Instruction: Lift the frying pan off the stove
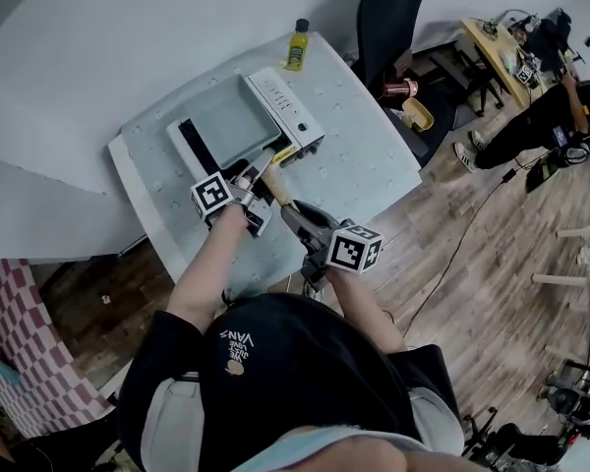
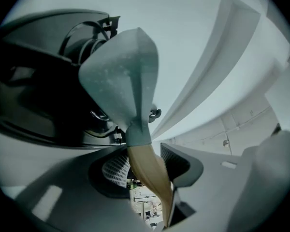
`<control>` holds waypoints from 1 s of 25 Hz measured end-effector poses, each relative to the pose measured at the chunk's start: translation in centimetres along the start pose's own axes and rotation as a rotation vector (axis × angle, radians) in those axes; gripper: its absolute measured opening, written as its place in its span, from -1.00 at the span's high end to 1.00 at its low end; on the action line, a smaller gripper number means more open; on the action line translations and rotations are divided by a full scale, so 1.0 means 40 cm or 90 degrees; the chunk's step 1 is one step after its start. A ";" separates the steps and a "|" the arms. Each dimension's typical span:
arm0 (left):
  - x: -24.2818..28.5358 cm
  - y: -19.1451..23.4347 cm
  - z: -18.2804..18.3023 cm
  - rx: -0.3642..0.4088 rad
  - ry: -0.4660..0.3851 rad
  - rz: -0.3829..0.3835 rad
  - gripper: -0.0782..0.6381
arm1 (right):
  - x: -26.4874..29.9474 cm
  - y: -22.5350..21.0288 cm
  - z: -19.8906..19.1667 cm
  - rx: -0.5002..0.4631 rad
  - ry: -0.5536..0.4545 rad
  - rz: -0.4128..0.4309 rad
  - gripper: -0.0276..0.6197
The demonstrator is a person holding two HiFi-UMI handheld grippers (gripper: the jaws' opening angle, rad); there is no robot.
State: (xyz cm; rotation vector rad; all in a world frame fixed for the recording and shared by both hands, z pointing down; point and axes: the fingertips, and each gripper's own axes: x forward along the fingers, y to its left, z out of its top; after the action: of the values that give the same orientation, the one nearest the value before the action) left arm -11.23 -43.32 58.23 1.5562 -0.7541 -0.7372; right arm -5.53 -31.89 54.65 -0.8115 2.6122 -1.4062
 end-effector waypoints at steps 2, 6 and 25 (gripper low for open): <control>-0.003 0.009 -0.001 -0.002 0.005 0.005 0.26 | 0.000 -0.004 -0.007 -0.005 0.000 -0.009 0.53; -0.006 0.010 -0.003 -0.001 0.015 0.012 0.32 | -0.001 -0.010 -0.018 -0.005 -0.011 -0.026 0.54; -0.032 0.000 -0.071 0.053 0.086 0.037 0.38 | -0.055 -0.004 -0.068 0.017 -0.077 -0.064 0.59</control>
State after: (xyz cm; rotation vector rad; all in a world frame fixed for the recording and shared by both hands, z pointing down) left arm -9.71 -40.62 58.59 1.6351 -0.7347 -0.5581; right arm -4.37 -28.83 55.96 -1.0037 2.4897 -1.3650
